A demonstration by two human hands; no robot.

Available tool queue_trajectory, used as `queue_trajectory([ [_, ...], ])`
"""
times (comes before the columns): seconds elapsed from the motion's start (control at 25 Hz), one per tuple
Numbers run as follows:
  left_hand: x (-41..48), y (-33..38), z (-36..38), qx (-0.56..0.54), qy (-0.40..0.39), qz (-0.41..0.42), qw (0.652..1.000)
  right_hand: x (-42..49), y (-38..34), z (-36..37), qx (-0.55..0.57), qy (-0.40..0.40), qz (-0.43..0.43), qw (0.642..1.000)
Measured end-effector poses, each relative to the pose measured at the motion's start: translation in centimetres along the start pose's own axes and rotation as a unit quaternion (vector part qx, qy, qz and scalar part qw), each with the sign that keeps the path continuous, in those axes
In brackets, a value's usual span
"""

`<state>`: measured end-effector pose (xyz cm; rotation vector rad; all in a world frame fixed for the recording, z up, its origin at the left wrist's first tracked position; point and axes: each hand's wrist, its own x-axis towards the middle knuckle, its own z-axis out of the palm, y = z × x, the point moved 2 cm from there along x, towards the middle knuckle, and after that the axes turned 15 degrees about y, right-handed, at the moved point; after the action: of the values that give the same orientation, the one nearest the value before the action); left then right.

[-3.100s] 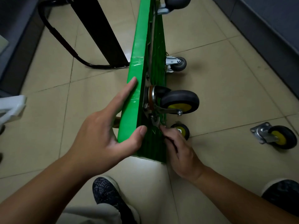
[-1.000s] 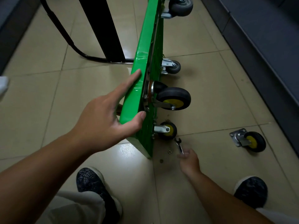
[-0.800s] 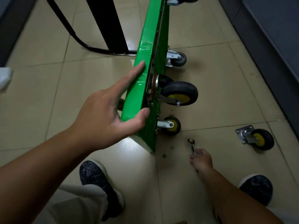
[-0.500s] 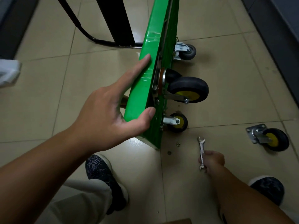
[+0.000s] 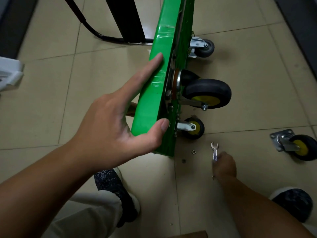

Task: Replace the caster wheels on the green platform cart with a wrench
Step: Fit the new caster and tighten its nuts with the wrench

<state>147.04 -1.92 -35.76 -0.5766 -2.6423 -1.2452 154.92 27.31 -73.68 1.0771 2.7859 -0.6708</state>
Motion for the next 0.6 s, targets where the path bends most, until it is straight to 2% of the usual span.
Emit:
queue_trajectory([
  [0.04, 0.0, 0.0, 0.0, -0.001, -0.002, -0.001, 1.0, -0.3, -1.1, 0.3, 0.022, -0.006, -0.067, 0.997],
  [0.12, 0.0, 0.0, -0.1, -0.004, -0.005, -0.005, 1.0, -1.0, -3.3, 1.4, 0.047, -0.077, -0.194, 0.977],
  [0.2, 0.0, 0.0, -0.1, -0.007, -0.003, -0.007, 1.0, -1.1, -4.2, 3.1, 0.015, -0.131, -0.252, 0.959],
  [0.4, 0.0, 0.1, -0.1, -0.02, 0.0, -0.02, 1.0, -0.9, -4.9, 3.3, -0.031, -0.168, -0.269, 0.948],
  [0.6, 0.0, 0.0, -0.2, -0.026, -0.007, -0.031, 0.999, 0.2, -5.4, 3.2, -0.043, -0.111, -0.249, 0.961],
])
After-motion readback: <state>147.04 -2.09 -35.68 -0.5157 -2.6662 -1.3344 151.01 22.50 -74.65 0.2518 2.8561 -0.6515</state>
